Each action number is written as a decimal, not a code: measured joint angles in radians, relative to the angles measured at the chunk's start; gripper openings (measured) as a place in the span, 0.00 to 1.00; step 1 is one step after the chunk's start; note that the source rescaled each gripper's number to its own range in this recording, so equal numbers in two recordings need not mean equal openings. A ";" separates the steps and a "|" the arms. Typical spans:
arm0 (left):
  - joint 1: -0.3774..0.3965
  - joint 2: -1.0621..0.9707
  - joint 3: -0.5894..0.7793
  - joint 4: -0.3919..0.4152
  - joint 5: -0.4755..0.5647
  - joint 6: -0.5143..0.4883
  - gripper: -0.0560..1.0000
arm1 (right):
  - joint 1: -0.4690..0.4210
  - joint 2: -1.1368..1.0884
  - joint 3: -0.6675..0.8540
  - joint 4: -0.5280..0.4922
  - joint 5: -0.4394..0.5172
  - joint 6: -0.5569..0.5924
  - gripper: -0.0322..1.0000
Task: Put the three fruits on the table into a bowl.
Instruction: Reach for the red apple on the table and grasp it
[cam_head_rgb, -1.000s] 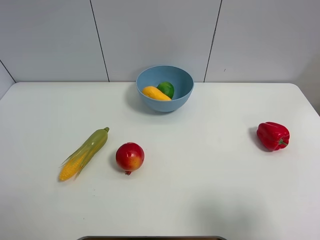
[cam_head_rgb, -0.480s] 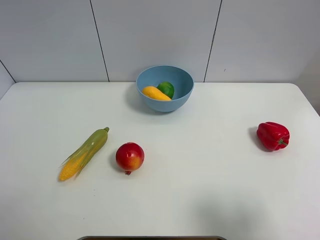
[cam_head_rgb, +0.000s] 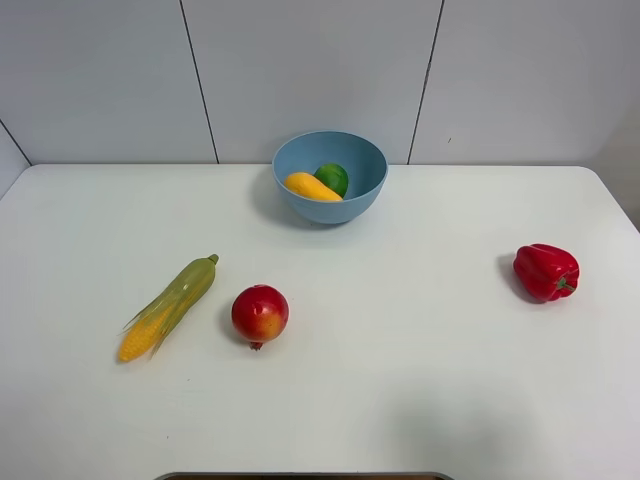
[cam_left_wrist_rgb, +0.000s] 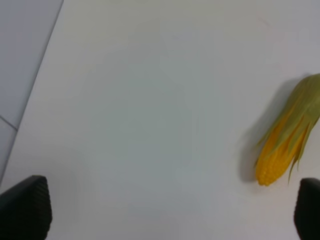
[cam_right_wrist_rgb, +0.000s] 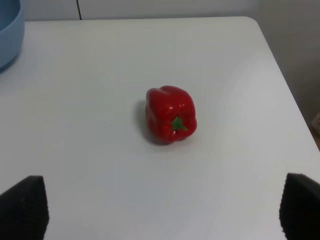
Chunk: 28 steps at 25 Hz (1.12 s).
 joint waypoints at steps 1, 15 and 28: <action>0.000 0.045 -0.025 -0.010 -0.011 0.022 1.00 | 0.000 0.000 0.000 0.000 0.000 0.000 0.85; -0.151 0.500 -0.217 -0.058 -0.156 0.197 1.00 | 0.000 0.000 0.000 0.000 0.000 0.000 0.85; -0.531 0.905 -0.392 0.021 -0.097 0.204 1.00 | 0.000 0.000 0.000 0.000 0.000 0.000 0.85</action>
